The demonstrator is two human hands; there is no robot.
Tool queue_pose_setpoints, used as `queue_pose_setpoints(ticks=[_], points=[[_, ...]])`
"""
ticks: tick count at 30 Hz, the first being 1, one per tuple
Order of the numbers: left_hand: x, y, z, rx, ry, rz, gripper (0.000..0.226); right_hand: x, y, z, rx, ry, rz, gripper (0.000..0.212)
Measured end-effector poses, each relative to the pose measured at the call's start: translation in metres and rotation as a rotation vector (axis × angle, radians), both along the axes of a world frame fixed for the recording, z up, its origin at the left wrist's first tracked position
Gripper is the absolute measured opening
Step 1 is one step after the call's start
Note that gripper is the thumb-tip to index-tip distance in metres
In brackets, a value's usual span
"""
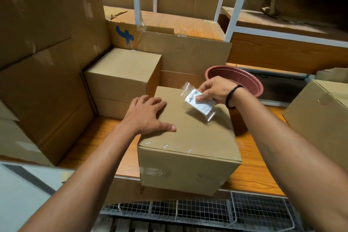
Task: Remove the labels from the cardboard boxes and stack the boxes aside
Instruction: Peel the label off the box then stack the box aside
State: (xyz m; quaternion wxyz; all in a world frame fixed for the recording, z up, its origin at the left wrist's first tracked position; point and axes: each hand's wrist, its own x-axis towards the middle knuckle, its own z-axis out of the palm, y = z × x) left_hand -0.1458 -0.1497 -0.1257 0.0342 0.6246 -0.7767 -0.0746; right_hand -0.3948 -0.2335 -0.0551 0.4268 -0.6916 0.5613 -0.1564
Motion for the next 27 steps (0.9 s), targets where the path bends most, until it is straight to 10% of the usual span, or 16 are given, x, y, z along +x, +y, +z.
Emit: queue_pose_setpoints(ticks=[12,27], points=[[-0.1,-0.051,0.023,0.162,0.022,-0.351,0.099,-0.064,0.015,-0.025,0.121,-0.586,-0.595,0.015],[-0.12,-0.079,0.018,0.311,-0.034,-0.239,0.093,-0.12,-0.12,-0.018,-0.016,-0.435,-0.9,0.03]])
